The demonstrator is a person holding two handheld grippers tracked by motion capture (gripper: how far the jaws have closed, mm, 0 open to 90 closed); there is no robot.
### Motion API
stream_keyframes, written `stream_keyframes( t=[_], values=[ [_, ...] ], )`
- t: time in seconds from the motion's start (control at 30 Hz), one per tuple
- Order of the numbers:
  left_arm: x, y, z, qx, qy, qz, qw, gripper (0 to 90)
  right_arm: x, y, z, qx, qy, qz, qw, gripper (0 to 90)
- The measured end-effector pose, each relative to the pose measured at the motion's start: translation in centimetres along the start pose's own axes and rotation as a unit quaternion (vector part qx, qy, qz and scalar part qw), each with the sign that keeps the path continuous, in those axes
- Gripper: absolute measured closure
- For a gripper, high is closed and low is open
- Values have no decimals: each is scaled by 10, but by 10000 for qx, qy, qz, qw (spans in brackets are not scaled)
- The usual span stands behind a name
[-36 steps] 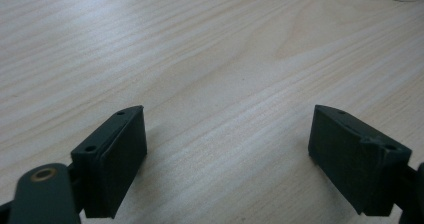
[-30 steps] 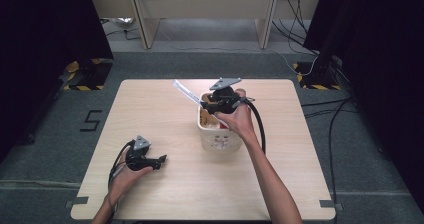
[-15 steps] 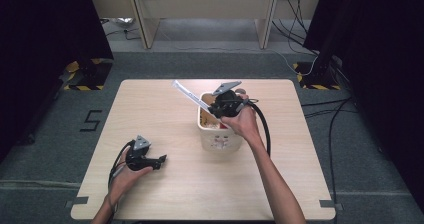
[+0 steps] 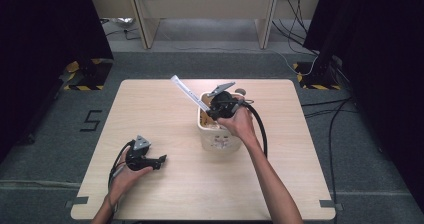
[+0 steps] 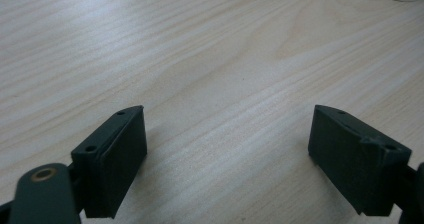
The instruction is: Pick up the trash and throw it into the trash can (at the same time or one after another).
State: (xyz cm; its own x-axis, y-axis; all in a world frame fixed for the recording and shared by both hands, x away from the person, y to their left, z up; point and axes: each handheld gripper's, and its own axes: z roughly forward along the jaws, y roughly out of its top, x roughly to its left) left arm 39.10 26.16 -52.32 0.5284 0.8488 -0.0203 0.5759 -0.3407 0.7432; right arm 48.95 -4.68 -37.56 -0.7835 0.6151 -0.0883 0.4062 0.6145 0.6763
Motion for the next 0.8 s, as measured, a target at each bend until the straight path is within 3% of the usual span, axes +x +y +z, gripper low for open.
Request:
stream_keyframes(
  t=[0.2, 0.27, 0.37, 0.4, 0.63, 0.8],
  values=[
    [0, 0, 0, -2, 0, -3, 10000, 150, -1, -6, 9, 194, -28, -7, 9998, 770],
    [0, 0, 0, -2, 0, -2, 10000, 150, -1, -7, 8, 130, 6, 144, 9998, 712],
    [0, 0, 0, -3, 0, -3, 10000, 150, -1, -7, 1, 71, 14, 409, 9991, 554],
    [0, 0, 0, -4, 0, -5, 10000, 150, -1, -7, -3, 0, 12, 502, 9987, 522],
    [0, 0, 0, -1, 5, 8, 10000, 150, -4, -15, -29, -454, -19, 569, 9973, 423],
    [0, 0, 0, -6, 5, 5, 10000, 150, -11, -29, -43, -810, -43, 771, 9937, 365]
  ],
)
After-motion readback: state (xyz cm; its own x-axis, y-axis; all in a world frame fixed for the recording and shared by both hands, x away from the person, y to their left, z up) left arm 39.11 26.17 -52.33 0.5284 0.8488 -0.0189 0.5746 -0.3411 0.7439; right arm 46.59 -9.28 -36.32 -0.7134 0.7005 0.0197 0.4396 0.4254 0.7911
